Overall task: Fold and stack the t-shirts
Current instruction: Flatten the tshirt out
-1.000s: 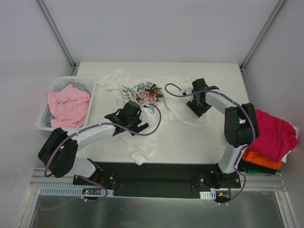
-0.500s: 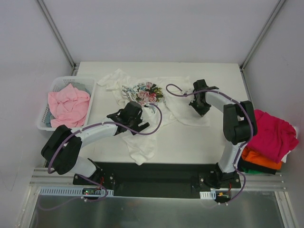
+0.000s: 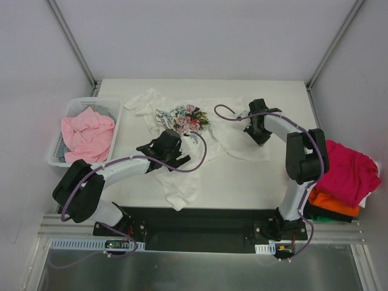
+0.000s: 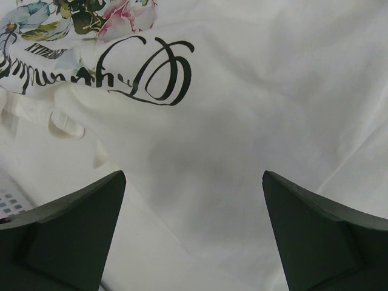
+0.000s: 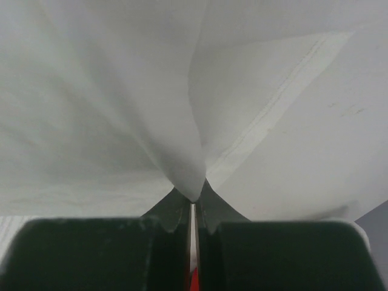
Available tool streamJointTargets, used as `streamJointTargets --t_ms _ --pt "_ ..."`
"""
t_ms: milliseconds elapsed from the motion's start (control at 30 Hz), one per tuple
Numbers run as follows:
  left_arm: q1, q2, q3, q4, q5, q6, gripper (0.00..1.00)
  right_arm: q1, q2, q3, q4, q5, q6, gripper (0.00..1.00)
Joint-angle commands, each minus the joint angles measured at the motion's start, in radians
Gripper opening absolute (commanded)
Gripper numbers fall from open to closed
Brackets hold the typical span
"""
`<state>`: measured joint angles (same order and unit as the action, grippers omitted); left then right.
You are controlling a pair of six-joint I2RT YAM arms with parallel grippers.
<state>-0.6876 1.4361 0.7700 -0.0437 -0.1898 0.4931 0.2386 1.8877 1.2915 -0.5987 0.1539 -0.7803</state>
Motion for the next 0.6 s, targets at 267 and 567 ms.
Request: streamJointTargets --t_ms 267,567 --pt "-0.004 0.004 -0.008 0.018 0.01 0.013 0.96 -0.021 -0.039 0.149 -0.087 0.042 -0.017 0.01" --pt "-0.006 0.092 -0.04 0.018 0.052 -0.03 0.95 -0.021 -0.009 0.161 -0.087 0.047 -0.024 0.01"
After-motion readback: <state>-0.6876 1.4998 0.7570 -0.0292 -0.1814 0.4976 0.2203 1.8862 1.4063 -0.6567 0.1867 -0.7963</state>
